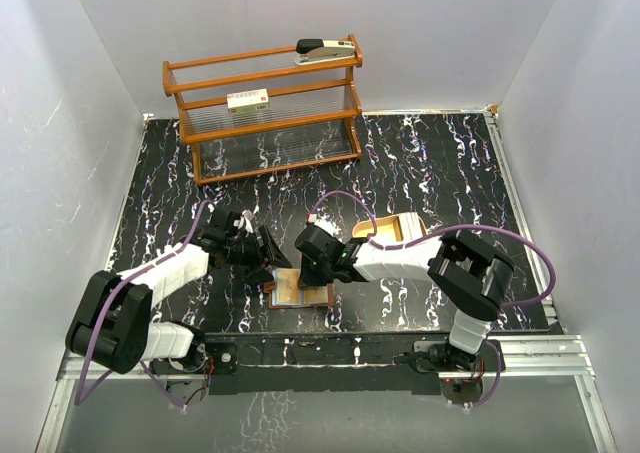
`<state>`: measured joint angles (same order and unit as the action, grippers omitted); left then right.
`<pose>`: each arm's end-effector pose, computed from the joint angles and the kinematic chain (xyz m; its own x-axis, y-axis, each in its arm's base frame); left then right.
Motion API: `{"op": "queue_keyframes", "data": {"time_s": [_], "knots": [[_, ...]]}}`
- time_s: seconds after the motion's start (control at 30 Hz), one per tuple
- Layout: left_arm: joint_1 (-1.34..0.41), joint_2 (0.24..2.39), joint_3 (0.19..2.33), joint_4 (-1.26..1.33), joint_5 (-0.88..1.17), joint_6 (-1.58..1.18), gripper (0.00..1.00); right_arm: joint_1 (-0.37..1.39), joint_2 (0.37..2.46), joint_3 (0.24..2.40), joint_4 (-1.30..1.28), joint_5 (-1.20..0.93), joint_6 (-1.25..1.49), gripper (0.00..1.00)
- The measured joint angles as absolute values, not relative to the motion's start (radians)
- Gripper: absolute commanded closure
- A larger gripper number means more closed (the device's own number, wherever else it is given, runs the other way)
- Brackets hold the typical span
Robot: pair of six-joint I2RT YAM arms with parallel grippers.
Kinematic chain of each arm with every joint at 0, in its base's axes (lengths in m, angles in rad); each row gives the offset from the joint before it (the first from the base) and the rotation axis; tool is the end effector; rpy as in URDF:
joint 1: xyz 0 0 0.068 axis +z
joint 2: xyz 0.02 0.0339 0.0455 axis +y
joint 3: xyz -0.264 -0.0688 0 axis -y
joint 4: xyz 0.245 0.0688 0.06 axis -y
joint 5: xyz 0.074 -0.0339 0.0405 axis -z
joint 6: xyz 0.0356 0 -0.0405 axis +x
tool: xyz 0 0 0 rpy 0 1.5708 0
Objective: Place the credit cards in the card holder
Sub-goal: Turn over the card slot in the card holder.
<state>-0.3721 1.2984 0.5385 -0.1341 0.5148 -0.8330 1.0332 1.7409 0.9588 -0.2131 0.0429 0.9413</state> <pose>0.2113 -0.1013 0.1606 -0.9352 -0.3264 -0.1373 -0.1313 0.6797 -0.7216 0.1756 0.2916 0.1517 -0.9369 0.0055 -0.3495 -0.1510 0.8954 0.4188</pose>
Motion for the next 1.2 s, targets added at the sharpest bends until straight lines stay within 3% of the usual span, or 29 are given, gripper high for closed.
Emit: {"op": "queue_keyframes", "data": {"time_s": [1.2], "knots": [[-0.372,1.308,0.502,-0.001,0.596,-0.888,0.33,1.033,1.74,0.957,-0.209,0.042,0.941,0.97]]}}
